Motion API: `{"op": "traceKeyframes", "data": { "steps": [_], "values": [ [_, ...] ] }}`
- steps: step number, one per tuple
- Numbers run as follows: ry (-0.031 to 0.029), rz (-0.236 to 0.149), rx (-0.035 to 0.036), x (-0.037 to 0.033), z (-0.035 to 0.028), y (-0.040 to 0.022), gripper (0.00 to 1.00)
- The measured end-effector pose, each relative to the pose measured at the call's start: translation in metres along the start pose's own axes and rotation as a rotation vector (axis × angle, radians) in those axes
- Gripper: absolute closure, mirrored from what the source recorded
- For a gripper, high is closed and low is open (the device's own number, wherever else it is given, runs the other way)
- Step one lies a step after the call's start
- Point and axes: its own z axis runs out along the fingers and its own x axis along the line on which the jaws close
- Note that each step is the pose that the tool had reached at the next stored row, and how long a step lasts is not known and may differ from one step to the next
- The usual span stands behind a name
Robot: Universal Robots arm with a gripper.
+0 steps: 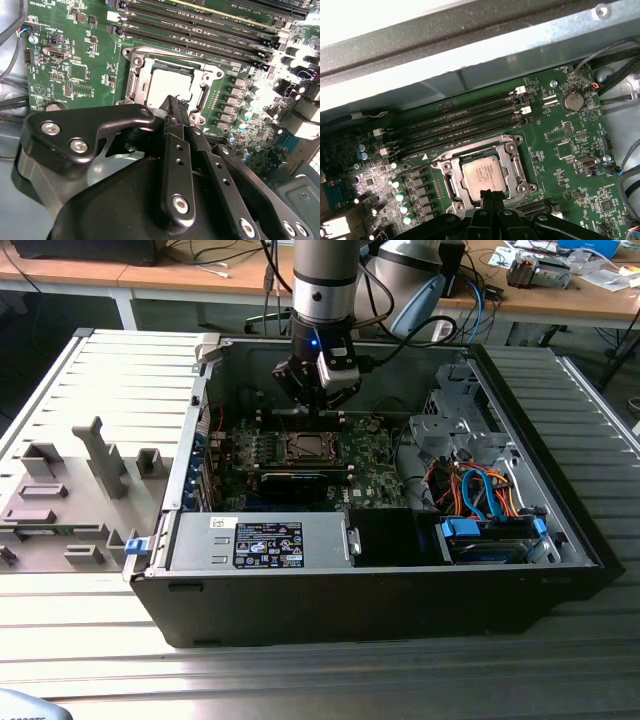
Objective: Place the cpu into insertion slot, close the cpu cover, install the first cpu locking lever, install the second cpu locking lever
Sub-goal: 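Install the first cpu locking lever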
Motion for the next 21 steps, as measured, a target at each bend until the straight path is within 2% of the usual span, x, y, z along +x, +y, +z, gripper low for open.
{"op": "traceKeyframes", "data": {
  "steps": [21],
  "values": [
    [-0.0016,-0.033,-0.0005,0.0,0.0,0.0,0.89]
  ]
}}
